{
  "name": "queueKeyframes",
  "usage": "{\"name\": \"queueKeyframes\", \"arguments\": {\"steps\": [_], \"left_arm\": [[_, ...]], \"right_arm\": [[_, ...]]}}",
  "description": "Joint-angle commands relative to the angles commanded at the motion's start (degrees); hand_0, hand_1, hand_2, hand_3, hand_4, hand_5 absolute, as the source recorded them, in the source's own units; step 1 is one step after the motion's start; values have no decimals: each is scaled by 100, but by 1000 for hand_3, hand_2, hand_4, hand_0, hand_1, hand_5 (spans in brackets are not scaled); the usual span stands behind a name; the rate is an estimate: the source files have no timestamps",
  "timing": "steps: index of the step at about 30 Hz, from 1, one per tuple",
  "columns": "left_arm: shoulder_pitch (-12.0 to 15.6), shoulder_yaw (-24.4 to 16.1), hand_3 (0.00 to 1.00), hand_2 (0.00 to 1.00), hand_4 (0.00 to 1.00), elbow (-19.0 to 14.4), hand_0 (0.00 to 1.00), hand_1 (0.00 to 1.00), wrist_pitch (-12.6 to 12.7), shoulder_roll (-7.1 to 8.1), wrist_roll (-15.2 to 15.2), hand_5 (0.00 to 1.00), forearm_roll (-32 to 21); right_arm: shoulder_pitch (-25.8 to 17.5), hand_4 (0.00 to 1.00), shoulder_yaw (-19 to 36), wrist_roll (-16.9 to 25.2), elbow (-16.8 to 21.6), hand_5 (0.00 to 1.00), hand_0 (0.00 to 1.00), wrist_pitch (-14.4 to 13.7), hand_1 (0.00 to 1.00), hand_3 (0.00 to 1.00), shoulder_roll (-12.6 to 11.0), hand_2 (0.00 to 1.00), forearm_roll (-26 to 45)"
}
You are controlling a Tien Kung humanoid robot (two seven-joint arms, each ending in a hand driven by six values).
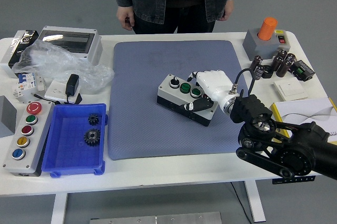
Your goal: Pick up the button,place it on the desk,press the button,press the button
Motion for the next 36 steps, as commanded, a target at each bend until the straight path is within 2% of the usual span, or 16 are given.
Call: {"name": "queueKeyframes", "arguments": {"steps": [5,13,19,25,30,36], "left_arm": [[1,11,647,623,626,0,667,696,3,-7,-1,413,-3],[9,38,646,624,626,0,667,696,3,-17,2,415,-13],[-9,46,646,623,626,-3,667,696,5,-2,2,416,0],[-18,73,645,623,626,-1,667,696,3,2,2,415,-9],[-26,87,645,624,625,-1,667,696,2,-1,3,415,-15],[-31,100,645,623,625,-2,667,696,0,-6,3,414,-29]], "right_arm": [[137,371,-311,564,38,5,248,-382,401,305,-84,324,-30],[417,407,-696,956,-69,2,294,-741,422,320,-103,338,-526],[684,411,-1152,1235,-506,2,301,-865,425,322,-31,338,-752],[727,411,-1219,1500,-1015,2,307,-992,428,328,56,339,-642],[711,410,-1200,1615,-1206,2,312,-1058,430,328,71,339,-547],[696,413,-1172,1647,-1228,2,318,-1059,442,332,55,340,-476]]}}
